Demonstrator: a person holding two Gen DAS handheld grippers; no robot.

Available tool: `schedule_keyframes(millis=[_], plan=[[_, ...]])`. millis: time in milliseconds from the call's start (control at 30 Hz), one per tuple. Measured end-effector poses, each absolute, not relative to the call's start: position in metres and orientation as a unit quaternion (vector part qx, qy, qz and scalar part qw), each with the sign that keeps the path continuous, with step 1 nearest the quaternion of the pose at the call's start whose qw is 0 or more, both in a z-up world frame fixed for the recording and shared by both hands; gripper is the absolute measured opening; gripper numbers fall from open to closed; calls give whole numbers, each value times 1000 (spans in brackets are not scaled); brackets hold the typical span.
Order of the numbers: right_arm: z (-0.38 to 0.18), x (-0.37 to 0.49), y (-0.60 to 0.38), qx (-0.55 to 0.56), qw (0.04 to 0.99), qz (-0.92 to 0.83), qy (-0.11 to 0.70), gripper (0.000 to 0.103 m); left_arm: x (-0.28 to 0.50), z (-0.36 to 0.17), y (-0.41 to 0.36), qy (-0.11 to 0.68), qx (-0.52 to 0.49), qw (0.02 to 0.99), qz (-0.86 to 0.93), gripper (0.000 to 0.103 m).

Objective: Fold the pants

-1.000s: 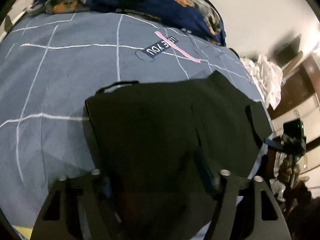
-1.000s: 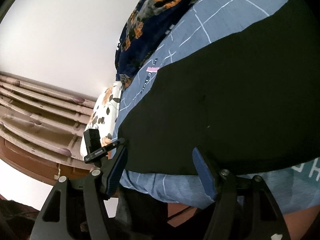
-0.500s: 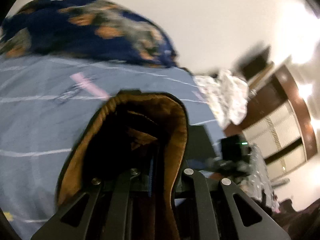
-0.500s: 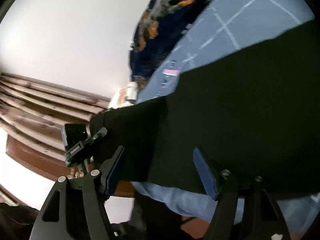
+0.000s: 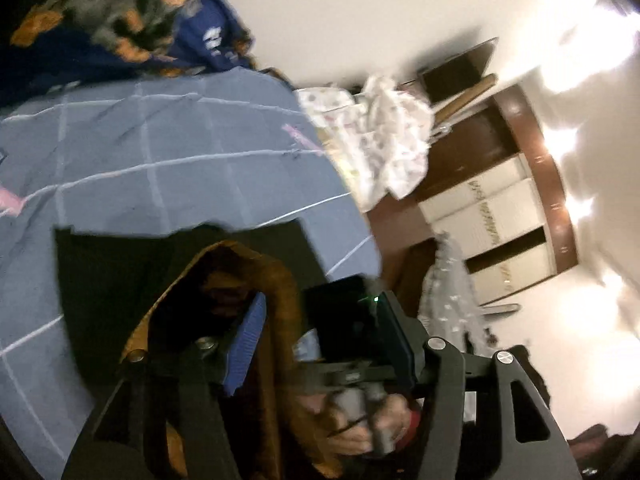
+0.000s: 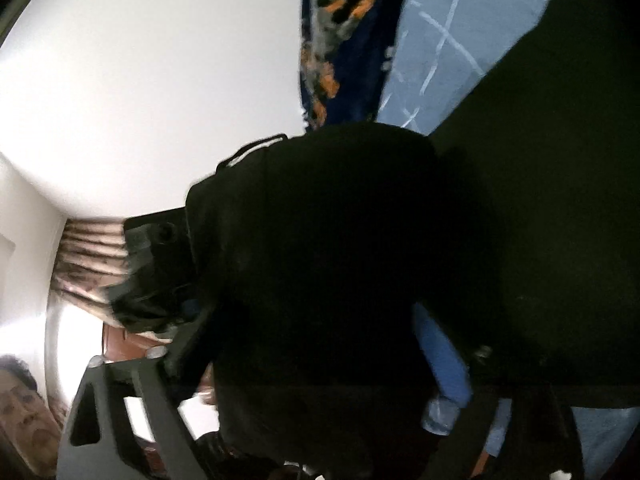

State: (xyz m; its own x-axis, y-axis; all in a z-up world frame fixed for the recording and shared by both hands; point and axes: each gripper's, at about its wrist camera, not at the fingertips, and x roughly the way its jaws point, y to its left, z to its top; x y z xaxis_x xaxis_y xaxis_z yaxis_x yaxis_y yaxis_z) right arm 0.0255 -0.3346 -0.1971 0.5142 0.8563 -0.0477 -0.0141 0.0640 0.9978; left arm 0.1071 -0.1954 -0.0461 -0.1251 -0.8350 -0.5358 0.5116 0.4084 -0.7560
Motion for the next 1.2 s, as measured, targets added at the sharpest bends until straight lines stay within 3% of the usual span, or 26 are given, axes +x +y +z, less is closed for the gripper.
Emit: schedule_keyframes(millis=[167,300,433,633,867,900,967,1000,1033,1200], plan=[[-203,26,-350,620,624,328,345,98,110,-3,-207,481,-108,685,-536,67],[-207,29,-357,639,614,317,338,100,111,-11,-187,465,-107,723,-500,81],[-203,29,-371,637,619,303,345,100,111,-51,-156,501,-120,721,-463,81],[-189,26,-390,587,636,276,417,100,81,-105,-90,538,-128,728,-405,81],[-191,15,-398,543,646,241,479,100,62,-128,-58,550,-147,736,-366,81],[-187,14,-397,527,662,231,480,97,62,-129,-59,552,-143,736,-364,81],[-180,14,-393,478,702,209,485,73,58,-134,-66,561,-132,730,-367,81],[-179,15,-391,458,714,198,492,35,57,-136,-71,564,-125,729,-368,81],[-180,15,-390,444,720,186,501,14,55,-137,-76,566,-113,729,-368,81],[-169,10,-409,432,749,163,475,13,54,-134,-93,564,-95,730,-375,81]])
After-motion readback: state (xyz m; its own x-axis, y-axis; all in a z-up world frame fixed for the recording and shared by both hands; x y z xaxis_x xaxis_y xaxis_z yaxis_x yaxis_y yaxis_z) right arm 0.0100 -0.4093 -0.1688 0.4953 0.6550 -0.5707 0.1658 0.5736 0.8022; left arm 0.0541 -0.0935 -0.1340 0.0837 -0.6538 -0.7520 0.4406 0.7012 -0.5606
